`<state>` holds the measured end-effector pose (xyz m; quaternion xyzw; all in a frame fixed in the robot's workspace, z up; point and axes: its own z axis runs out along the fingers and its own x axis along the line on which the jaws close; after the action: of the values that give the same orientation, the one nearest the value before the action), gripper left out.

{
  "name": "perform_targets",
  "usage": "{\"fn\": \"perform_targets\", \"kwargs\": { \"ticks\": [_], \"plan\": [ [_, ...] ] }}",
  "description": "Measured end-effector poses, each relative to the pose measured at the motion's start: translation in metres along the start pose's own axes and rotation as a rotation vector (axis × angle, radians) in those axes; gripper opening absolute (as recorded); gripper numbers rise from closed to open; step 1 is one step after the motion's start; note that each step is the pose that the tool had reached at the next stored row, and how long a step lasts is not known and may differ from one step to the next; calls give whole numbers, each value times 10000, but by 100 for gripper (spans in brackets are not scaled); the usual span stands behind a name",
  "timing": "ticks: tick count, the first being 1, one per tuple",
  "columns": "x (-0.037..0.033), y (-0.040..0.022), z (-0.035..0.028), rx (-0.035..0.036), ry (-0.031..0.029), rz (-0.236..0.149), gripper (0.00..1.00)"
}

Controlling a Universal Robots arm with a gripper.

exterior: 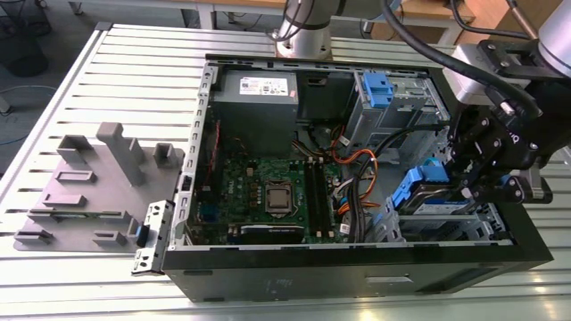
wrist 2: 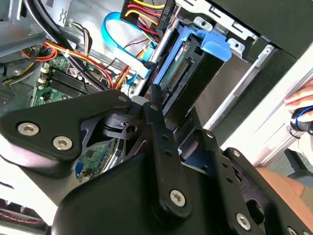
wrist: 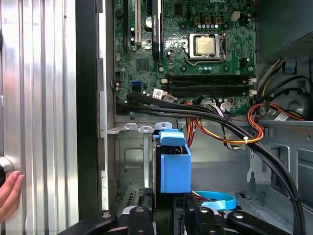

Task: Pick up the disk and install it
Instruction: 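Insert the disk into the insertion slot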

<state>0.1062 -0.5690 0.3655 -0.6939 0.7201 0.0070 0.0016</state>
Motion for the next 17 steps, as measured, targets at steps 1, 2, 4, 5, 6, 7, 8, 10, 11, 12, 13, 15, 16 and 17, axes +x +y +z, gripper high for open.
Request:
{"fn": "perform_targets", "kwargs": {
  "ticks": [1, 2, 4, 5, 6, 7, 8, 10, 11, 12, 13, 15, 16, 17],
  "plan": [
    [0, -1, 19, 0, 0, -1, 35],
    [0, -1, 37, -1, 0, -1, 35],
    [1, -1, 74, -2, 0, 0, 35],
    [1, -1, 91, -2, 0, -1, 35],
    [1, -1, 109, -3, 1, -1, 35],
    [1, -2, 128, -4, 1, 0, 35],
    [2, -2, 146, -4, 1, -1, 35],
    [2, -2, 182, -6, 0, 0, 35],
    [2, -2, 201, -7, 0, 0, 35],
    [2, -2, 219, -8, 0, 0, 35],
    [3, -2, 236, -9, 2, 0, 35],
    [3, -3, 252, -9, 1, 0, 35],
    [3, -3, 252, -9, 2, -1, 35],
    [3, -3, 252, -9, 3, 0, 35]
  ]
}}
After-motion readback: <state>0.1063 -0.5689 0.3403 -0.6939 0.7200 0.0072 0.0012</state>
